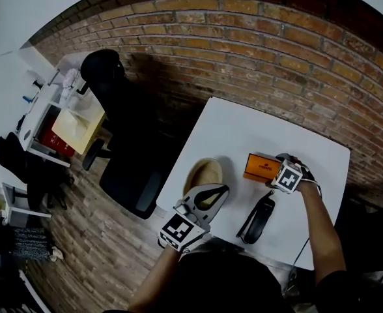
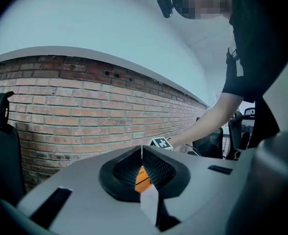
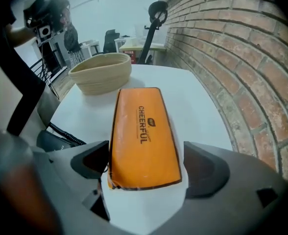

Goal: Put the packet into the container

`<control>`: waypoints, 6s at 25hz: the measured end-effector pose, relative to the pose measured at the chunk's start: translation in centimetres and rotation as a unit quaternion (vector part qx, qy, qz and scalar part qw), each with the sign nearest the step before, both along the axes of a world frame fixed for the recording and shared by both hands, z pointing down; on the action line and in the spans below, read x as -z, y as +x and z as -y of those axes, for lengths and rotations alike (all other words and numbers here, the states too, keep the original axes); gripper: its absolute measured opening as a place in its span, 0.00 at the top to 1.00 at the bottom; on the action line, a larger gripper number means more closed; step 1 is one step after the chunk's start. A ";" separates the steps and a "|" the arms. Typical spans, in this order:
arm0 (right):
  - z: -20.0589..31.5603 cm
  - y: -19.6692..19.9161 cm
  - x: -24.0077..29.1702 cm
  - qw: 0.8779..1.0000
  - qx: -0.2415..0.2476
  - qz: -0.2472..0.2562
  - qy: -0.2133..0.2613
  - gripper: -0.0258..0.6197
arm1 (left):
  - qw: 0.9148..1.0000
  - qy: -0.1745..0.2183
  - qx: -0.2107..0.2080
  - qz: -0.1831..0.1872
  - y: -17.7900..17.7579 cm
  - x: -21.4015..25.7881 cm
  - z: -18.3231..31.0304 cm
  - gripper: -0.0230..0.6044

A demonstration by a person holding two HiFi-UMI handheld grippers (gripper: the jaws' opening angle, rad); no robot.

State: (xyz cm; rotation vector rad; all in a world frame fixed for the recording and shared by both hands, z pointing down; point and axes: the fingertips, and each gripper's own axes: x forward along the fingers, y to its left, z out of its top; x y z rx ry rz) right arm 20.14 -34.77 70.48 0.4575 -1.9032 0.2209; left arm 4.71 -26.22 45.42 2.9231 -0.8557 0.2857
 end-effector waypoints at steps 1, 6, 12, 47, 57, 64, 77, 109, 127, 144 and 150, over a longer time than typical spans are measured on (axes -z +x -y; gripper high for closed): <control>0.0 -0.1 -0.3 1.000 0.004 -0.002 0.001 0.25 | 1.000 -0.001 0.004 0.001 -0.2 0.0 0.0 0.95; -0.2 0.3 -0.9 0.999 0.020 -0.025 0.011 0.32 | 1.000 -0.005 0.012 0.002 -0.9 -0.3 -0.2 0.95; -0.8 -0.2 0.2 0.997 0.061 -0.035 0.028 0.40 | 1.000 0.001 0.009 -0.004 -0.9 -0.4 -0.3 0.95; -12.0 -15.1 17.8 0.902 0.416 -0.021 0.113 0.40 | 0.978 0.003 -0.072 0.196 -1.2 -6.4 -4.7 0.24; -12.6 -16.6 17.9 0.915 0.390 -0.020 0.104 0.38 | 0.970 0.016 -0.065 0.234 -3.9 -6.5 -5.5 0.38; -10.3 -14.8 19.0 0.929 0.351 -0.022 0.111 0.31 | 0.968 0.005 -0.017 0.249 -9.0 -6.6 -4.8 0.38; -9.7 -16.6 21.5 0.953 0.219 0.093 0.186 0.96 | 0.987 -0.039 0.058 0.145 -10.6 -6.6 -3.9 0.38; -11.0 -15.4 20.2 0.941 -0.052 0.271 0.197 0.96 | 0.933 -0.163 0.280 0.161 -10.5 -15.9 1.2 0.38; -12.0 -15.8 19.4 0.942 -0.046 0.286 0.170 0.96 | 0.918 -0.186 0.292 0.192 -9.9 -18.4 1.8 0.38; -12.8 -16.6 18.7 0.944 -0.046 0.292 0.150 0.96 | 0.918 -0.165 0.297 0.204 -9.6 -20.8 1.7 0.38; -13.1 -16.7 18.7 0.943 -0.045 0.298 0.143 0.96 | 0.927 -0.129 0.310 0.168 -10.5 -19.7 1.6 0.22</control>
